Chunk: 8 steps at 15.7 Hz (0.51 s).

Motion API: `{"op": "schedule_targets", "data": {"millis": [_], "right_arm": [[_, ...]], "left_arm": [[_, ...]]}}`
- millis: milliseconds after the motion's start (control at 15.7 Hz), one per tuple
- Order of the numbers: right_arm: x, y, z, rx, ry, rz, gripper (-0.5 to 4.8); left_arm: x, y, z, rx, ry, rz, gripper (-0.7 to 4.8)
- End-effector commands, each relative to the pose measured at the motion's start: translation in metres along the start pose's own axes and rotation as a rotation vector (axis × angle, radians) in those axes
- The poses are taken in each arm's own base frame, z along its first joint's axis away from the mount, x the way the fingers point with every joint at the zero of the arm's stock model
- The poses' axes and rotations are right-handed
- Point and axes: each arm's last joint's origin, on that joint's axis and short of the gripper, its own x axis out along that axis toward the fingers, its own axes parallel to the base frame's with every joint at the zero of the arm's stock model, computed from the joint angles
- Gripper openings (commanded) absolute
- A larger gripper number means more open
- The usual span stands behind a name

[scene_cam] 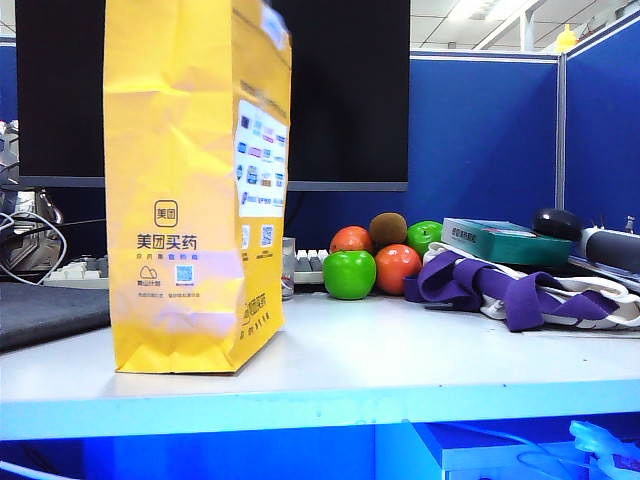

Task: Pick up the transparent tape and throw it into the yellow paper bag.

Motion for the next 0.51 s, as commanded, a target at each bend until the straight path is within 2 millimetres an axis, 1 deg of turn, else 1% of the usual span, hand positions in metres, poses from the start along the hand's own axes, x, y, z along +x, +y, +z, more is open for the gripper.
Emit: {"op": "schedule_targets", "data": {"millis": [64, 128, 191, 319, 383, 446, 510], "right_arm": [[-0.005, 0.003, 0.013, -0.065, -0.101, 0.023, 4.79], [-0.012, 0.001, 0.017, -0.076, -0.128, 0.007, 4.79], [-0.024, 0.0, 0.024, -0.088, -0.162, -0.018, 4.79], [-0.073, 0.007, 0.041, -0.134, -0.272, -0.136, 4.79], [-0.098, 0.012, 0.043, -0.156, -0.315, -0.172, 4.79], [-0.13, 0.025, 0.041, -0.203, -0.332, -0.219, 4.79], [-0.152, 0.037, 0.035, -0.251, -0.319, -0.265, 4.79]], "left_arm": [[-0.002, 0.001, 0.003, 0.015, -0.033, 0.014, 4.31], [-0.004, 0.001, 0.003, 0.028, -0.034, 0.034, 4.31], [-0.01, 0.001, 0.002, 0.03, -0.03, 0.087, 4.31], [-0.039, -0.003, -0.004, 0.033, -0.048, 0.228, 4.31], [-0.055, -0.006, -0.007, 0.03, -0.073, 0.269, 4.31], [-0.077, -0.011, -0.013, 0.015, -0.11, 0.325, 4.31], [-0.092, -0.015, -0.018, 0.002, -0.141, 0.364, 4.31]]}}
